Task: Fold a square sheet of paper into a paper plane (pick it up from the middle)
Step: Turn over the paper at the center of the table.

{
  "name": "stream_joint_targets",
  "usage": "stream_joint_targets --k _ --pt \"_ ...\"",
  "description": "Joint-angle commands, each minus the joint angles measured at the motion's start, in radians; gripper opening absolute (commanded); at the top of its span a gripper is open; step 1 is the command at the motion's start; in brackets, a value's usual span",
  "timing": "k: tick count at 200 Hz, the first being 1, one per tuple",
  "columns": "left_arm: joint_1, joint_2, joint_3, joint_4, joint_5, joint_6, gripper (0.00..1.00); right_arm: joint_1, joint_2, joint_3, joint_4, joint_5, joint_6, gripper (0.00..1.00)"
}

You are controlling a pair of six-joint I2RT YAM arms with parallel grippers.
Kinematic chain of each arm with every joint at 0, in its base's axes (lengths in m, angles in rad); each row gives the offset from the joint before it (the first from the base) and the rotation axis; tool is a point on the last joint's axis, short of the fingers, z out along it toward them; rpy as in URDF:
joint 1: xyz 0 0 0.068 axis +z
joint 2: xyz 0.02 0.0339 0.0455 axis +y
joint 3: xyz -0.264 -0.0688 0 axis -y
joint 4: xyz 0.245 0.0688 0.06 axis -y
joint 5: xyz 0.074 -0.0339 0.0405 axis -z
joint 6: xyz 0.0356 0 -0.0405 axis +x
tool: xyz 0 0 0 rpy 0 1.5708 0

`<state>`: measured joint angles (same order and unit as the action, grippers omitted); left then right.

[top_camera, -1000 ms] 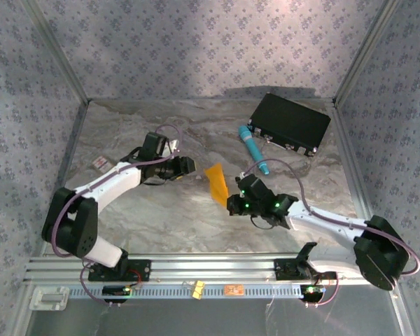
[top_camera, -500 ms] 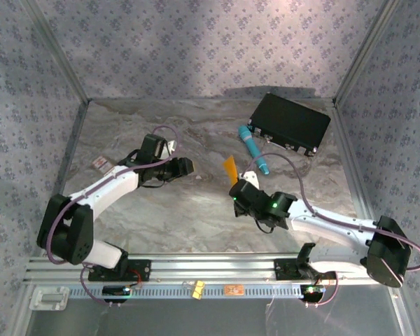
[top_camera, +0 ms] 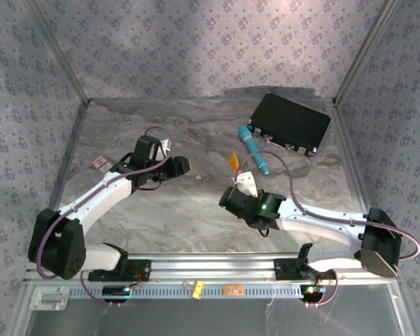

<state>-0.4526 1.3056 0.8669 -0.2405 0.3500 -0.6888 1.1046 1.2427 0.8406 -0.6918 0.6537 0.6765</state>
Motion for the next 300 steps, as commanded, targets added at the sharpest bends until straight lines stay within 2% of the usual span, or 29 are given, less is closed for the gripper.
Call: stream_joint_targets --k 1,43,104,176,219,263,300 --pt "-0.001 -0.055 -0.007 -0.009 -0.054 0.011 0.6 0.008 -0.006 0.018 -0.047 0.073 0.029 0.05" --pt "0.008 -0.123 -0.026 -0.027 -0.11 0.023 0.7 0.018 -0.014 0.013 -0.05 0.091 0.029 0.05" --pt "0.021 -0.18 -0.054 -0.063 -0.161 0.041 1.0 0.041 0.034 0.054 -0.153 0.184 0.076 0.05" --pt "0.038 -0.202 -0.052 -0.082 -0.189 0.076 1.0 0.07 0.212 0.148 -0.261 0.208 0.116 0.05" --pt "0.042 -0.285 -0.079 -0.078 -0.271 0.069 1.0 0.082 0.319 0.166 -0.229 0.132 0.126 0.07" --pt "0.048 -0.299 -0.096 -0.078 -0.275 0.055 1.0 0.101 0.441 0.214 -0.195 0.051 0.151 0.09" --pt "0.053 -0.305 -0.1 -0.079 -0.282 0.039 1.0 0.101 0.508 0.238 -0.097 -0.083 0.122 0.12"
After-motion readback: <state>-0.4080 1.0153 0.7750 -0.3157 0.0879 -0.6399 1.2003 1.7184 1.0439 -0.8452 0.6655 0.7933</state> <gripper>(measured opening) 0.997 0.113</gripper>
